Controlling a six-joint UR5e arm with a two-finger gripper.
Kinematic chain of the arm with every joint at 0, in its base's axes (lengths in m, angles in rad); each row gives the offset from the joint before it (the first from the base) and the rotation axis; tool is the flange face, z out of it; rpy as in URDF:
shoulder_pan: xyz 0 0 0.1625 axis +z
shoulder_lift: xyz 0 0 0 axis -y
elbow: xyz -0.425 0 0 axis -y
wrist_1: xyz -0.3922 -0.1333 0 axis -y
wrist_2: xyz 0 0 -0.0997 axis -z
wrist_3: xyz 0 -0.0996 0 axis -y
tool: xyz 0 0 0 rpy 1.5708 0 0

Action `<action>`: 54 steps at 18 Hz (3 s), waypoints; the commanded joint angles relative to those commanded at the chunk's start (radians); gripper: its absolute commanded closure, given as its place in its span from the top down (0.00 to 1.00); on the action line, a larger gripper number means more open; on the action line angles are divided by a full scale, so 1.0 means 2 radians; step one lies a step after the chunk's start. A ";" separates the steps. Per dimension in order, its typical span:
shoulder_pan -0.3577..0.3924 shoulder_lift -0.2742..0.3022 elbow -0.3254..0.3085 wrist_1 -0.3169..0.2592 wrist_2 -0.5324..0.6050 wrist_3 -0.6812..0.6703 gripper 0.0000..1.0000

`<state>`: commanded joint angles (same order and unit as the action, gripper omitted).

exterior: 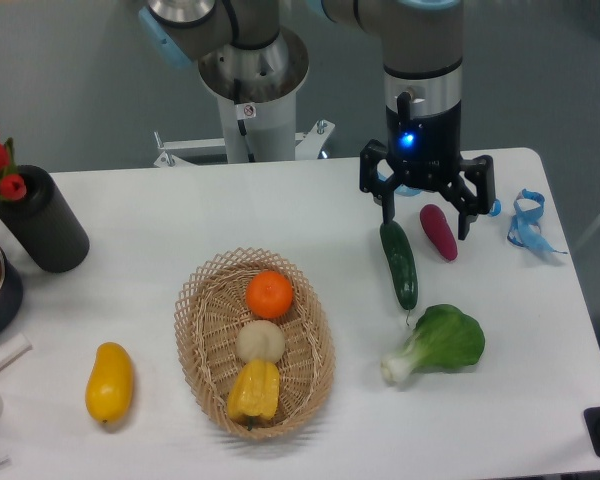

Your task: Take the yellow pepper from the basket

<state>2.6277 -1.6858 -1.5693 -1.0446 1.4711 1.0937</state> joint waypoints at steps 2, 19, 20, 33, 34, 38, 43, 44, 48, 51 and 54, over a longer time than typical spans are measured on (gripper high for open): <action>0.000 0.000 0.000 0.000 0.000 0.000 1.00; -0.005 0.008 -0.038 0.018 -0.003 -0.027 1.00; -0.008 0.008 -0.041 0.024 -0.003 -0.045 1.00; -0.069 -0.021 -0.048 0.035 -0.028 -0.225 1.00; -0.075 -0.025 -0.048 0.035 -0.028 -0.251 1.00; -0.117 -0.067 -0.046 0.068 -0.031 -0.306 1.00; -0.138 -0.103 -0.048 0.090 -0.048 -0.313 1.00; -0.141 -0.111 -0.048 0.090 -0.057 -0.313 1.00; -0.147 -0.144 -0.038 0.100 -0.095 -0.311 1.00; -0.147 -0.165 -0.037 0.100 -0.095 -0.305 1.00; -0.147 -0.176 -0.029 0.100 -0.095 -0.304 1.00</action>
<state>2.3332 -2.0386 -1.6276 -0.8437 1.2809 0.4847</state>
